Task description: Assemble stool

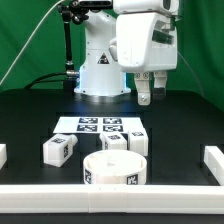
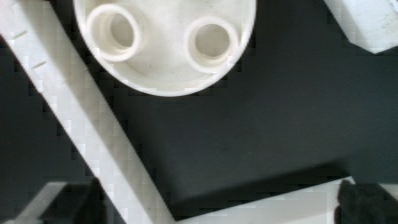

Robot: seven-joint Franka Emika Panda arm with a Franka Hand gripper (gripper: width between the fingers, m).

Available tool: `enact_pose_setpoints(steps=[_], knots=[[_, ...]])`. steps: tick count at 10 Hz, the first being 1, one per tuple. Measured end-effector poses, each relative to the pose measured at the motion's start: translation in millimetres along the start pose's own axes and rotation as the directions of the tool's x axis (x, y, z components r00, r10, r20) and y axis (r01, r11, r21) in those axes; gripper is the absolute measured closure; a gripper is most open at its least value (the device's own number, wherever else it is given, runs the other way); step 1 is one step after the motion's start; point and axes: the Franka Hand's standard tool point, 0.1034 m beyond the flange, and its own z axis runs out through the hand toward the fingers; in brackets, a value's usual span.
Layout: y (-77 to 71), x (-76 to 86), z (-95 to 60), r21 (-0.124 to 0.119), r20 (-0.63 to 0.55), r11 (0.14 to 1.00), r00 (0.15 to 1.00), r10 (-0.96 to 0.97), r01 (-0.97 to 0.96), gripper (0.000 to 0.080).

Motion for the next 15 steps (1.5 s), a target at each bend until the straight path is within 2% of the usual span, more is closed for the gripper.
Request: enact_pose_setpoints(steps=[4, 5, 6, 7, 9, 10, 13, 14, 15], knots=[[-0.3, -0.1, 0.6, 0.001, 0.0, 1.0, 1.0, 0.001, -0.001, 0.015], [2.1, -4.3, 2.7, -0.013, -0.006, 0.999, 0.999, -0.05, 0.05, 0.015], [4.7, -21.5, 10.8, -0.038, -0.012, 0.993, 0.994, -0.111, 0.111, 0.015], [6.9, -40.6, 23.8, -0.039, -0.008, 0.986, 0.987, -0.159, 0.159, 0.015], [18.2, -63.8, 46.6, -0.018, 0.001, 0.977, 0.977, -0.212, 0.212, 0.015], [18.1, -59.0, 43.9, -0.022, -0.003, 0.982, 0.983, -0.186, 0.185, 0.015], [16.8, -58.5, 44.3, -0.021, -0.004, 0.984, 0.984, -0.177, 0.177, 0.015], [11.5, -51.1, 46.9, -0.012, -0.006, 0.998, 0.998, -0.061, 0.061, 0.015], [2.7, -41.3, 56.3, 0.021, 0.005, 1.0, 1.0, 0.004, -0.004, 0.015]])
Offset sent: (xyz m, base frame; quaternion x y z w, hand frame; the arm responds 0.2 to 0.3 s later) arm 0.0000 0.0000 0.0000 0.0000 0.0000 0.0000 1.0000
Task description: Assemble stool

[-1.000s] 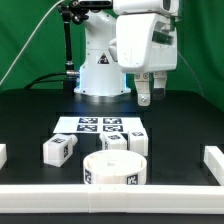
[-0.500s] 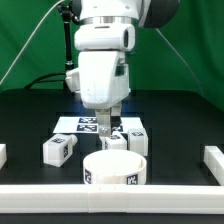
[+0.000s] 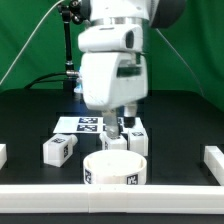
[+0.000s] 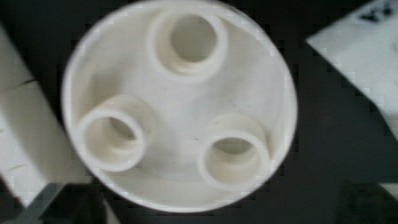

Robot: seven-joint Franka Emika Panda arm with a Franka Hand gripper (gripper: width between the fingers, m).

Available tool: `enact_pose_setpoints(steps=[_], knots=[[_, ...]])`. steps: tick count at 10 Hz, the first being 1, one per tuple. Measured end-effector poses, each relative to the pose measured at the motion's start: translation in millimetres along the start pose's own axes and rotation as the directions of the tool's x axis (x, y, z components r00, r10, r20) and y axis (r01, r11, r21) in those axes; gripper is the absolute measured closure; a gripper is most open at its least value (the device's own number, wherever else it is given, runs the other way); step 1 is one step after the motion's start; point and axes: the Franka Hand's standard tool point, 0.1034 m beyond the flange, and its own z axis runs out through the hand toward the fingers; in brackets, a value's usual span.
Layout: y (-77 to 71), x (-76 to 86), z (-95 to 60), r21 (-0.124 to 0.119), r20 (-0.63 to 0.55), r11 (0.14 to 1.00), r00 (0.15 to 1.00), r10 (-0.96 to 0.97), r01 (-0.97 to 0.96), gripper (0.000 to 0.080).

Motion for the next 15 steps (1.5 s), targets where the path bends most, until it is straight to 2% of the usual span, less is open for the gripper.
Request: enact_pose_setpoints(steps=[1, 2, 5, 6, 7, 10, 15], knots=[[-1.3, 7.0, 6.3, 0.039, 0.021, 0.999, 0.999, 0.031, -0.032, 0.015], [4.8, 6.0, 4.2, 0.026, 0.015, 1.0, 1.0, 0.015, -0.015, 0.015], [3.8, 4.0, 6.1, 0.029, 0.017, 0.999, 1.0, 0.018, -0.019, 0.015], [5.6, 2.1, 13.6, 0.013, 0.007, 0.999, 1.0, 0.03, -0.03, 0.015], [3.1, 3.2, 23.9, 0.011, 0.001, 0.999, 0.999, 0.046, -0.046, 0.015], [-2.6, 0.4, 37.8, 0.025, 0.006, 0.998, 0.998, 0.058, -0.058, 0.015], [-3.8, 1.5, 37.6, 0.025, 0.005, 0.997, 0.997, 0.076, -0.076, 0.015]])
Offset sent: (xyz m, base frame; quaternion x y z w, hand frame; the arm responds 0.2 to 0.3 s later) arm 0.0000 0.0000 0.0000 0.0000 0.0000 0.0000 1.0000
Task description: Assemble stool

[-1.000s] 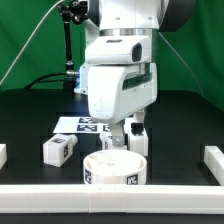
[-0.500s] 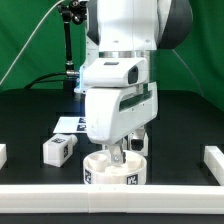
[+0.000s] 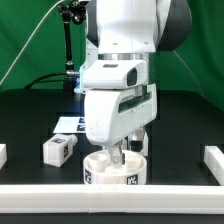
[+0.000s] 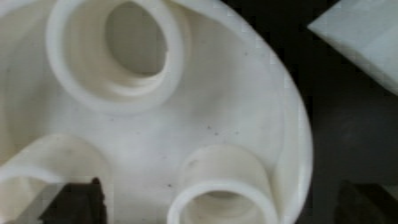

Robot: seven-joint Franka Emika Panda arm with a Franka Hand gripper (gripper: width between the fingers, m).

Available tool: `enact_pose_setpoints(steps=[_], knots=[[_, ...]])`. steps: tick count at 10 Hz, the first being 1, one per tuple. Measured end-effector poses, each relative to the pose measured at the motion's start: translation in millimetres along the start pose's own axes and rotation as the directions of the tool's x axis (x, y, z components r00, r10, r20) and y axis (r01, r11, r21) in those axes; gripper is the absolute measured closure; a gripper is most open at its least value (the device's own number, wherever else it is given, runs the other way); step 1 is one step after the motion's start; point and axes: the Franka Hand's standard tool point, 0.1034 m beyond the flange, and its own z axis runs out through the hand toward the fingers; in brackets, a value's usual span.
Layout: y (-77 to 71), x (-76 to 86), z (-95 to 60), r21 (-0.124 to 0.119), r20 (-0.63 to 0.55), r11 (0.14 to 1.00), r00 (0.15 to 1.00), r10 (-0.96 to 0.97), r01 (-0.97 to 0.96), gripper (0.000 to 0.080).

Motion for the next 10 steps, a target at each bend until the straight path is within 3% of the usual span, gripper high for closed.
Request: enact_pose_setpoints(steps=[4, 10], knots=[[-17.6, 10.7, -6.9, 0.006, 0.002, 1.0, 1.0, 0.024, -0.024, 0.015], [-6.3, 13.1, 0.1, -0.009, -0.011, 1.0, 1.0, 0.028, -0.028, 0.015]])
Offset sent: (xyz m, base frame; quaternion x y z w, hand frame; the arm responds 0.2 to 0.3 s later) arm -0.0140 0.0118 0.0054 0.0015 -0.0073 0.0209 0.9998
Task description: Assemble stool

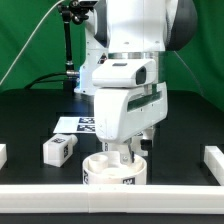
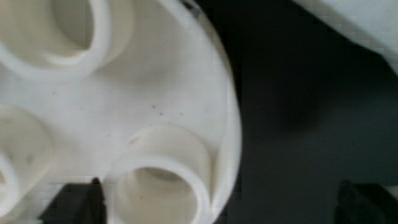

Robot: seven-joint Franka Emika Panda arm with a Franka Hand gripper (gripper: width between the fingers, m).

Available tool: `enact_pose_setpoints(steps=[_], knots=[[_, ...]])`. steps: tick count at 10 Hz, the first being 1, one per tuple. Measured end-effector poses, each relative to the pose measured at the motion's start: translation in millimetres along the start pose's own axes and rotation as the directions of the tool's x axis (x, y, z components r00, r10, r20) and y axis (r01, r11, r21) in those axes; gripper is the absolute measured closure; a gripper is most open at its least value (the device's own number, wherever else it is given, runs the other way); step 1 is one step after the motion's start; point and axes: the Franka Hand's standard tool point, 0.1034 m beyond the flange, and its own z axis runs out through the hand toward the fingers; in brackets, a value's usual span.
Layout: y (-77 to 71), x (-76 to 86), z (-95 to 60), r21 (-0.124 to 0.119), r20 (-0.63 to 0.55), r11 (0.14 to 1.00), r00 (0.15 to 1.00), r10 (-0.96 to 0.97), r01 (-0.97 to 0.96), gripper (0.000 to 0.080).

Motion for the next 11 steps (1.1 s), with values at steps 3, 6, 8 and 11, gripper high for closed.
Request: enact_pose_setpoints(steps=[3, 6, 8, 11], knots=[[7.6, 1.5, 0.6, -0.033, -0.025, 0.999, 1.0, 0.003, -0.004, 0.0389], [9.1, -0.6, 0.4, -0.037, -0.027, 0.999, 1.0, 0.007, -0.008, 0.0717], [9.5, 0.2, -0.5, -0.038, -0.028, 0.999, 1.0, 0.007, -0.008, 0.0794], [10.7, 0.1, -1.1, -0.039, -0.028, 0.999, 1.0, 0.006, -0.008, 0.0798]])
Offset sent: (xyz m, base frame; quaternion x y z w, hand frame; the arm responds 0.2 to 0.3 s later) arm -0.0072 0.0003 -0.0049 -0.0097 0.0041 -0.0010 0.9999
